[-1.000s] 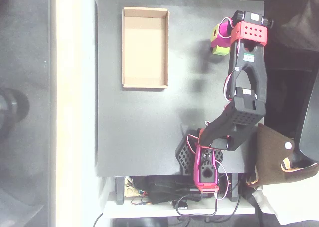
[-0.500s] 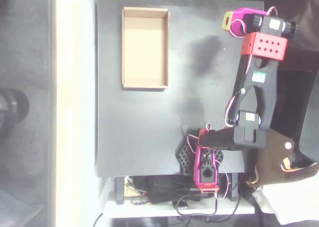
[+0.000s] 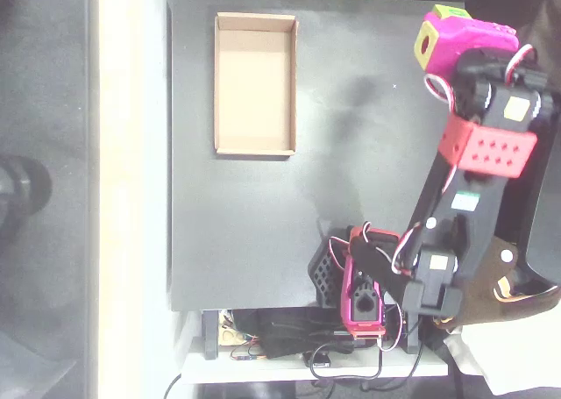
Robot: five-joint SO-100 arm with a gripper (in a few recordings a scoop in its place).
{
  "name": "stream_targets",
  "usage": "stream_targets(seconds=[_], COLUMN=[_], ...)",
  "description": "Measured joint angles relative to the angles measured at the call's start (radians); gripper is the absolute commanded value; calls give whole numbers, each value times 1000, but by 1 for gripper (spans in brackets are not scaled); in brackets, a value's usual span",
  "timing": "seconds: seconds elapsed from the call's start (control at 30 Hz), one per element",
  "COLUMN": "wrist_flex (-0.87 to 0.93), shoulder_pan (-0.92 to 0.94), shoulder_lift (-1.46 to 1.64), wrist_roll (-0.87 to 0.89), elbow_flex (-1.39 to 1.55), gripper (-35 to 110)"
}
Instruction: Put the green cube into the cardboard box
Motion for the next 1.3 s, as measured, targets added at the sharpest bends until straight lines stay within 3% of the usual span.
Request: stream_targets(seconds=[1.07, 1.3], wrist_flex=[0, 0], shoulder_pan=[-626, -673], shoulder_lift=[61, -20], wrist_roll=[0, 0], elbow_flex=[3, 2], gripper=[3, 3])
